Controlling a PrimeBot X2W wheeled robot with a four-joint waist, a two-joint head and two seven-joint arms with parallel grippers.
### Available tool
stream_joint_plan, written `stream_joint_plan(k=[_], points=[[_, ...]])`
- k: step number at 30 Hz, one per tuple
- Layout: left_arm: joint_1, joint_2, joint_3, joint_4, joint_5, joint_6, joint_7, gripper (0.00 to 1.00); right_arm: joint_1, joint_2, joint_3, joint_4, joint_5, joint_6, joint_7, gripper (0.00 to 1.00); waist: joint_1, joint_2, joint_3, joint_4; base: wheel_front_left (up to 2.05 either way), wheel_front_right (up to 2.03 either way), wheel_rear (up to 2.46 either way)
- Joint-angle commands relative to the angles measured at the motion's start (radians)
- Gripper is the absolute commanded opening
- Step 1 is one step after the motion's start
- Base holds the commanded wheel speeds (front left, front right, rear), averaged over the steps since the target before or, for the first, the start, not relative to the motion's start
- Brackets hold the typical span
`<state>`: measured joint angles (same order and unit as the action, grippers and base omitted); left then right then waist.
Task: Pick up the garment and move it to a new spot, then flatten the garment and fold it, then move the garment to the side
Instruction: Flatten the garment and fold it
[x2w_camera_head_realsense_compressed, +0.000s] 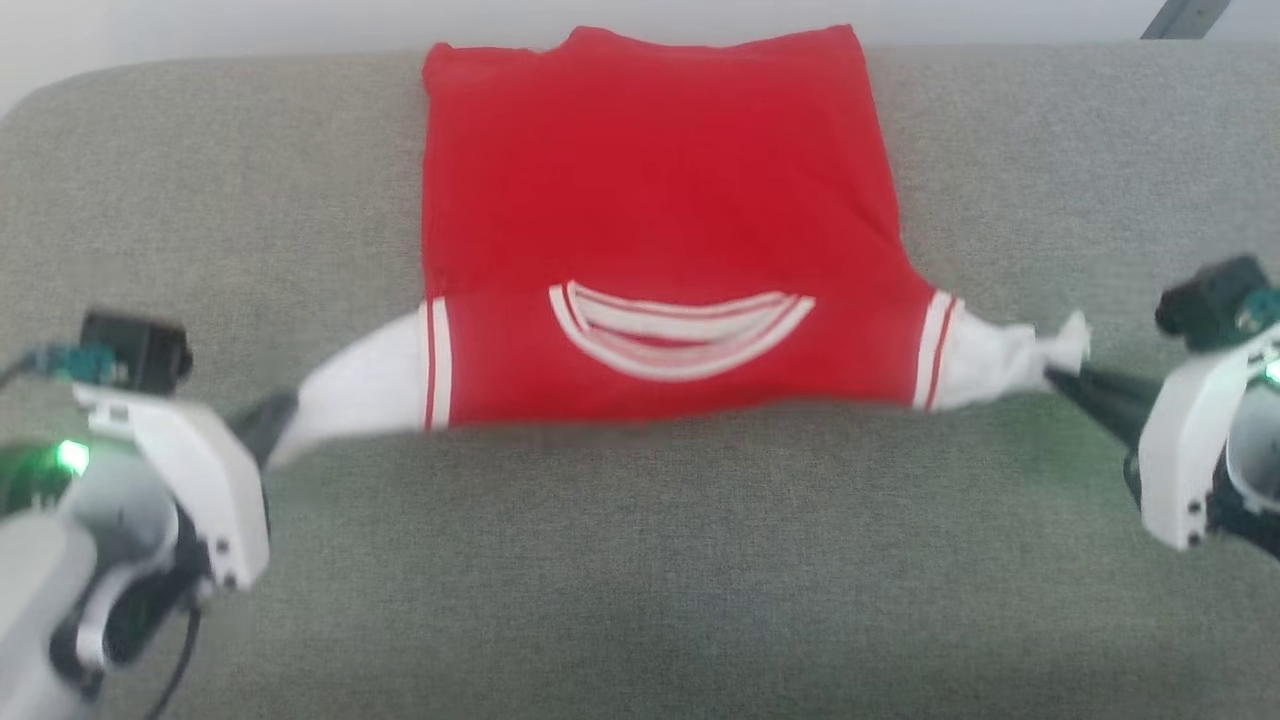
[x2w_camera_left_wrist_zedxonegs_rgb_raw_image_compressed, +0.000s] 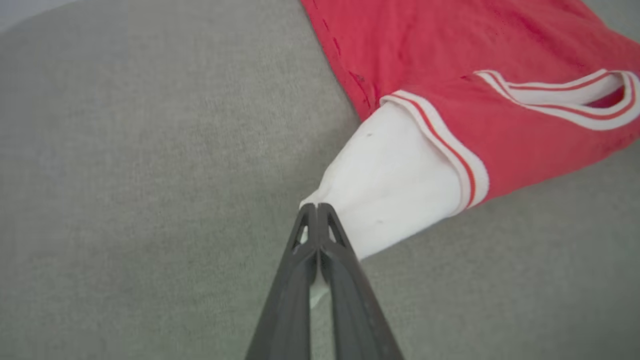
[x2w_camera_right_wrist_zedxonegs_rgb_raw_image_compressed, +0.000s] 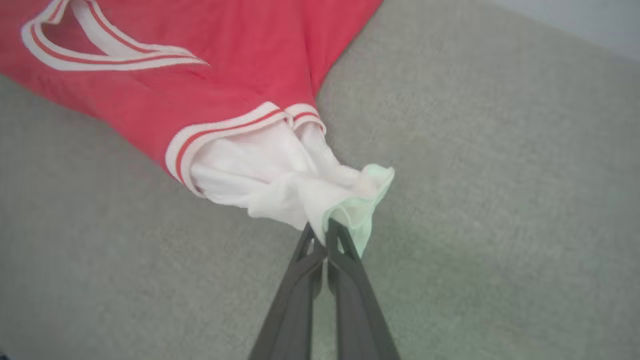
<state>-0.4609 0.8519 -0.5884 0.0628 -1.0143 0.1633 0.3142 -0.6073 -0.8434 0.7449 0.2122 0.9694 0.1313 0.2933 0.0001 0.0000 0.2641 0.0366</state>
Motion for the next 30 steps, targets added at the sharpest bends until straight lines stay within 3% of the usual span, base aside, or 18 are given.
stream_joint_plan(k=[1,7,14,19,25,26,27,28,30], points=[[0.031,0.012,0.008,-0.014,-0.020,0.019,-0.002,0.00,0.025,-0.009,-0.009,-0.012,0.017,-0.001,0.011,0.00,-0.0001,0.0000,0.001,-0.003,0.00,0.00,0.00],[0.198,0.084,0.007,-0.128,-0.052,0.103,0.016,0.00,0.155,-0.071,-0.033,-0.124,0.070,-0.001,0.117,0.00,-0.0001,0.0000,0.004,-0.011,0.00,0.00,0.00],[0.316,0.133,-0.007,-0.153,-0.088,0.205,0.072,0.00,0.285,-0.101,-0.054,-0.209,0.124,-0.001,0.237,0.00,-0.0001,0.0000,0.013,-0.020,0.00,0.00,0.00],[0.347,0.117,-0.022,-0.153,-0.102,0.208,0.076,0.00,0.340,-0.095,-0.085,-0.222,0.121,-0.001,0.276,0.00,-0.0001,0.0000,0.024,-0.025,0.00,0.00,0.00],[0.343,0.073,-0.036,-0.136,-0.091,0.199,0.047,0.00,0.371,-0.028,-0.120,-0.170,0.083,-0.001,0.300,0.00,-0.0001,0.0000,0.033,-0.028,0.00,0.00,0.00],[0.334,0.065,-0.042,-0.133,-0.082,0.193,0.041,0.00,0.371,-0.010,-0.127,-0.155,0.064,-0.001,0.301,0.06,-0.0001,0.0000,0.035,-0.028,0.00,0.00,0.00],[0.325,0.050,-0.045,-0.131,-0.081,0.189,0.036,0.00,0.368,0.009,-0.135,-0.136,0.049,-0.002,0.304,0.44,-0.0001,0.0000,0.036,-0.028,0.00,0.00,0.00],[0.319,0.041,-0.047,-0.128,-0.078,0.187,0.035,0.00,0.364,0.024,-0.136,-0.127,0.029,-0.003,0.308,0.53,-0.0001,0.0000,0.037,-0.028,0.00,0.00,0.00],[0.305,0.027,-0.051,-0.122,-0.065,0.181,0.025,0.00,0.353,0.056,-0.145,-0.114,0.002,-0.003,0.321,1.00,-0.0001,0.0000,0.039,-0.029,0.00,0.00,0.00]])
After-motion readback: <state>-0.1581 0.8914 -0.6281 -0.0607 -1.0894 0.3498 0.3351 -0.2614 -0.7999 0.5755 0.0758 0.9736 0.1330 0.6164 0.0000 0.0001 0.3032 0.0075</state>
